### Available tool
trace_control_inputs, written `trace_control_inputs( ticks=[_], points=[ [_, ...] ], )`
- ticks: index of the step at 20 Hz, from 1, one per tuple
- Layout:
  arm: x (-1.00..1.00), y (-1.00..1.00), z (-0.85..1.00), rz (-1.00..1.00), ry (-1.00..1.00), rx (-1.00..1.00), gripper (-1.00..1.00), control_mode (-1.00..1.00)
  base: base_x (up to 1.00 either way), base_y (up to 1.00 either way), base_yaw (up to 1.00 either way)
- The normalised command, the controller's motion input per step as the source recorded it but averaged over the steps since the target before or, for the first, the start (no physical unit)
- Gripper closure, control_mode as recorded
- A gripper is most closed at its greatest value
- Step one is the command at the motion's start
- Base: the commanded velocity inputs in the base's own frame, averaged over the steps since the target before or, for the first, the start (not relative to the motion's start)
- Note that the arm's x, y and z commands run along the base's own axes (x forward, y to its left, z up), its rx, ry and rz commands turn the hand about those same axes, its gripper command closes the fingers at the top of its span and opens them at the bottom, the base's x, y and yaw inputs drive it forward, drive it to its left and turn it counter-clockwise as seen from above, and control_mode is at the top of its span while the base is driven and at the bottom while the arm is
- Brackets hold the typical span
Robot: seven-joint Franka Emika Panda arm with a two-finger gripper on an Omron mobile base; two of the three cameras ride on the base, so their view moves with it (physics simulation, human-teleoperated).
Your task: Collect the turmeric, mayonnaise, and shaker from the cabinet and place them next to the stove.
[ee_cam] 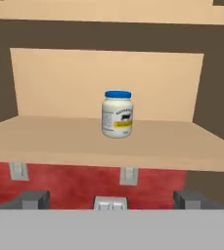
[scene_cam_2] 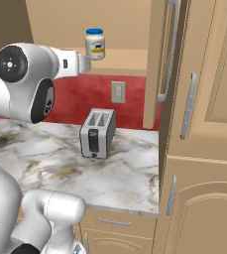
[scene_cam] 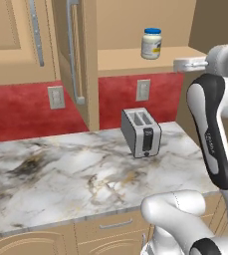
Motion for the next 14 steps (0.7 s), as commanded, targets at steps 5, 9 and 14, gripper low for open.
trace_control_inputs(
  ticks=[5, 9, 14],
  points=[
    [0.41, 0.00, 0.45, -0.07, -0.12, 0.00, -1.00, -1.00, 0.00, 0.00, 0.00],
    [0.40, 0.00, 0.41, -0.04, -0.06, 0.00, -1.00, -1.00, 0.00, 0.00, 0.00],
    [0.27, -0.07, 0.33, 0.00, -0.06, 0.00, -1.00, -1.00, 0.00, 0.00, 0.00]
  ],
)
